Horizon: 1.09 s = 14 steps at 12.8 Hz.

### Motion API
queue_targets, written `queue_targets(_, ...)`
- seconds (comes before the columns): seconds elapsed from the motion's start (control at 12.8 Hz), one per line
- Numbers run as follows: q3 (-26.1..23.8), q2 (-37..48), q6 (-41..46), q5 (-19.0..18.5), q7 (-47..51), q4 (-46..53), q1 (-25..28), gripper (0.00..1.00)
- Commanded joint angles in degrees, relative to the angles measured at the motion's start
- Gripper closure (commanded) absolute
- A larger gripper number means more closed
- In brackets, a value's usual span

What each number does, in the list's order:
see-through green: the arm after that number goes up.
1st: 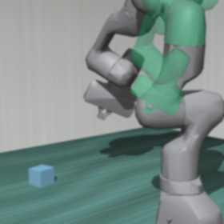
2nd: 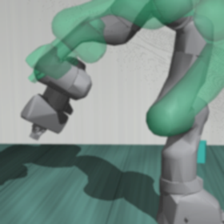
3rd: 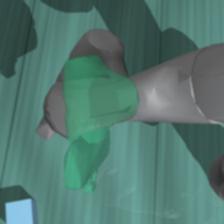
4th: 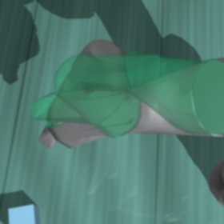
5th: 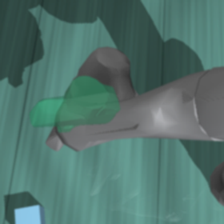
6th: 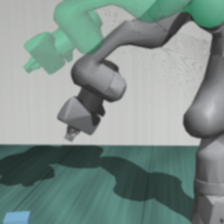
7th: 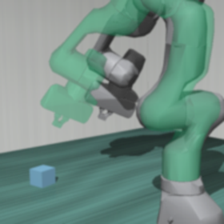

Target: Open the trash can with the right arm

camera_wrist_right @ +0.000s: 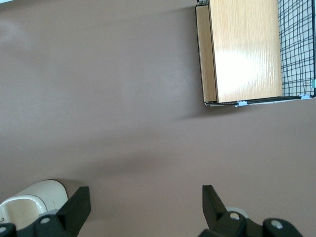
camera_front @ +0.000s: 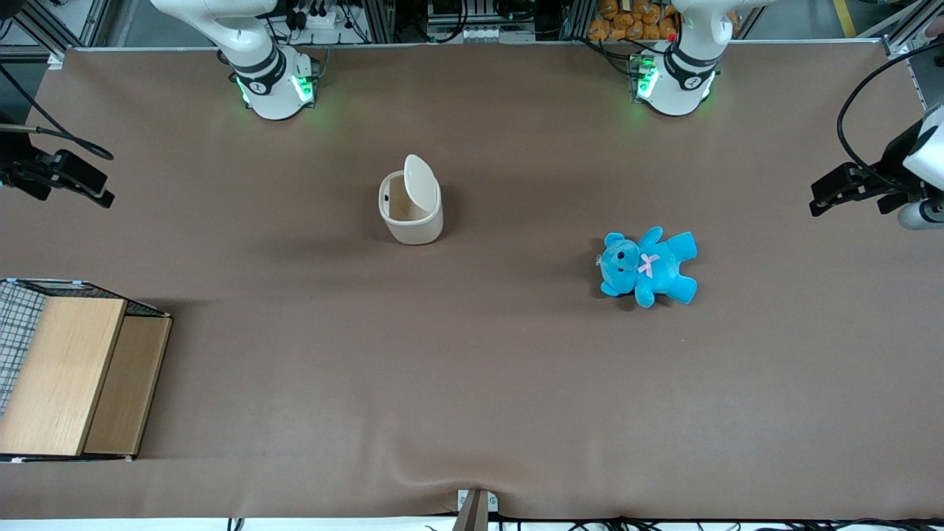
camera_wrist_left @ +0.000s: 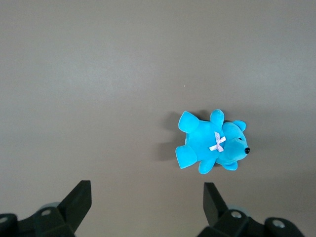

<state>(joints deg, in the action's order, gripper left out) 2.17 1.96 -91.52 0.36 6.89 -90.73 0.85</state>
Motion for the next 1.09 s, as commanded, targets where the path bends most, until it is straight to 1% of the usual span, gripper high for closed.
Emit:
queue_targets(0.0,-0.15,-1.17,0.99,-1.24,-0.83,2.22,-0.32,0.00)
queue_targets(0.39,-0.15,-1.79,0.82,-0.72,-0.83,2.05,-0.32,0.00)
queue_targets(1.02,-0.15,-1.87,0.55,-1.24,-0.83,2.31,-0.32,0.00)
